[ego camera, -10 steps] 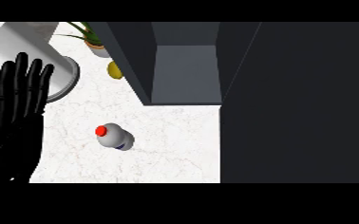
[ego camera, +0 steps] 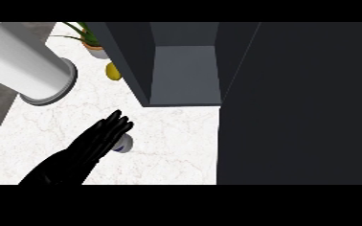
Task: Pick up the bottled water, place it into the cabinet and close the cabinet
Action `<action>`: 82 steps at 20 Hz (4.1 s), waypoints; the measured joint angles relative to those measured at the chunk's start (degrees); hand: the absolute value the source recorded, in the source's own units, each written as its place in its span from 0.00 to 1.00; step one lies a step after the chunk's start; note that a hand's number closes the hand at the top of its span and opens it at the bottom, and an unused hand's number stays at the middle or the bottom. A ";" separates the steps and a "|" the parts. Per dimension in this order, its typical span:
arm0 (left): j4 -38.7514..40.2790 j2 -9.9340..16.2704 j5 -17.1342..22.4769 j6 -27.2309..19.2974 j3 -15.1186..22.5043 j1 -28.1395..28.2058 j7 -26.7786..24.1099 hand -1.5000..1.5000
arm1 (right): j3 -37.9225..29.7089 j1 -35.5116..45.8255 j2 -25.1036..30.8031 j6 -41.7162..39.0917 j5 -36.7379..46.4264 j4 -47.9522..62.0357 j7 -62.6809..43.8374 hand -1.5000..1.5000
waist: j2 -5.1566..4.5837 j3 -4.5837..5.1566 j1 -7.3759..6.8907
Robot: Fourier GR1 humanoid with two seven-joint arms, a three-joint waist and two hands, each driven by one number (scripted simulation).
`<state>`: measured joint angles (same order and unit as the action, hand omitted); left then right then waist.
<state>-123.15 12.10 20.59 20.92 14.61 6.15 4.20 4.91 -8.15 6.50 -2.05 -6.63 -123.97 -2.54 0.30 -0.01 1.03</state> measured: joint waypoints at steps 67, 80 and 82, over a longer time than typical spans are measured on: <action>23.47 10.38 4.34 16.57 -16.23 0.47 -3.79 0.00 | -13.30 -26.66 3.82 -19.50 -16.16 -13.27 0.27 0.00 | -0.24 0.13 0.97; 46.00 5.31 -12.62 15.21 -14.32 -8.63 -16.79 0.00 | -14.89 -30.25 4.10 -22.26 -18.54 -12.83 3.54 0.00 | -0.29 0.15 0.88; 49.50 4.24 -14.55 14.21 -13.91 -10.07 -18.26 0.00 | -15.94 -30.95 4.90 -23.29 -19.03 -12.73 4.22 0.00 | -0.31 0.15 1.01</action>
<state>-73.65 16.34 6.04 35.13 0.70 -3.92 -14.06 -11.04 -39.10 11.40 -25.34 -25.66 -136.71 1.68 -0.01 0.14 2.04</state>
